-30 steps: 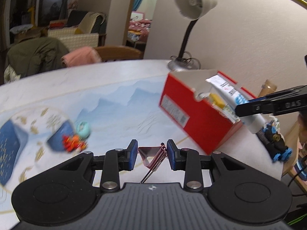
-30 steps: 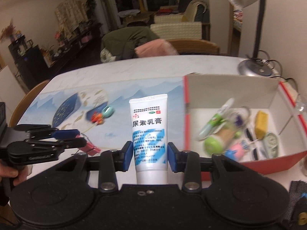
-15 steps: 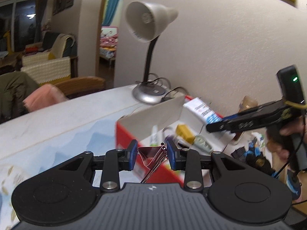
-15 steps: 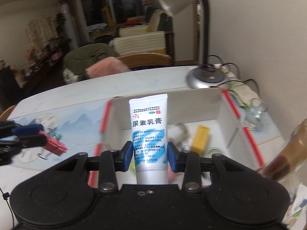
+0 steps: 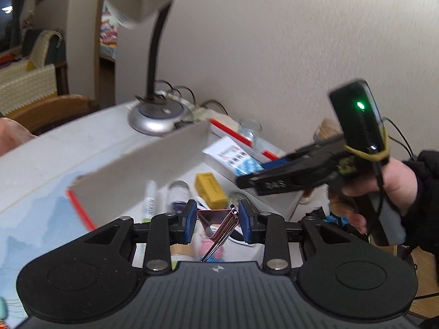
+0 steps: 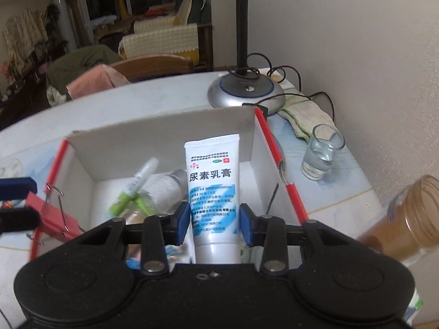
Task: Organize rigid objects
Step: 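Carry the binder clip and lotion tube with both tools into the shoebox, then open the left tool to drop the clip while the right tool releases the tube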
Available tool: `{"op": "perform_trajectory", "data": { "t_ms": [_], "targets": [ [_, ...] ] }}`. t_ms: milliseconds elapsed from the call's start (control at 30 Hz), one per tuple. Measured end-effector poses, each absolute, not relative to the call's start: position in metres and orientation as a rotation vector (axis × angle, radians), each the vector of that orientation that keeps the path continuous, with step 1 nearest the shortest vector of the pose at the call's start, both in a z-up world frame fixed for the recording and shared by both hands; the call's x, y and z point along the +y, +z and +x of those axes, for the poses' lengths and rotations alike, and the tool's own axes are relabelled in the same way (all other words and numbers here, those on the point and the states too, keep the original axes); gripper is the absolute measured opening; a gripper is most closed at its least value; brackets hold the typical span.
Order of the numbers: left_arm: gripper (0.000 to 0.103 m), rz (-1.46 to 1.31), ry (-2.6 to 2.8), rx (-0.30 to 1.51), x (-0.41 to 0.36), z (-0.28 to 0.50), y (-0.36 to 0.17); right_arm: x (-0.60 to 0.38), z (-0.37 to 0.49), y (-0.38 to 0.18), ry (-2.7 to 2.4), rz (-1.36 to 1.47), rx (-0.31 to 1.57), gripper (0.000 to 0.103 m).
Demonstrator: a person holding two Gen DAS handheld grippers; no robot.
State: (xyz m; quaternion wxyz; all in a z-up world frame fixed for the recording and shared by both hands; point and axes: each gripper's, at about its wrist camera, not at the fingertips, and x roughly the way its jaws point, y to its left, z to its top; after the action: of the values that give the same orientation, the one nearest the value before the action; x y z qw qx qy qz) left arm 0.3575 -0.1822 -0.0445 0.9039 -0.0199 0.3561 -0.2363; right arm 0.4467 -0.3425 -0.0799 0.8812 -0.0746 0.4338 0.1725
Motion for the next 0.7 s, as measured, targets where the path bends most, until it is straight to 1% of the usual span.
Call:
{"op": "perform_trajectory", "data": {
  "t_ms": [267, 433, 700],
  "targets": [
    [0.032, -0.034, -0.479, 0.840, -0.210, 0.385, -0.079, -0.336, 0.478, -0.101, 0.383, -0.183, 0.969, 0.037],
    [0.032, -0.077, -0.457, 0.876, -0.211, 0.401, -0.092, -0.331, 0.490, -0.110, 0.387, -0.189, 1.004, 0.037],
    [0.032, -0.063, -0.412, 0.925, -0.217, 0.419, -0.105, -0.324, 0.497, -0.121, 0.392, -0.212, 1.044, 0.037]
  ]
}}
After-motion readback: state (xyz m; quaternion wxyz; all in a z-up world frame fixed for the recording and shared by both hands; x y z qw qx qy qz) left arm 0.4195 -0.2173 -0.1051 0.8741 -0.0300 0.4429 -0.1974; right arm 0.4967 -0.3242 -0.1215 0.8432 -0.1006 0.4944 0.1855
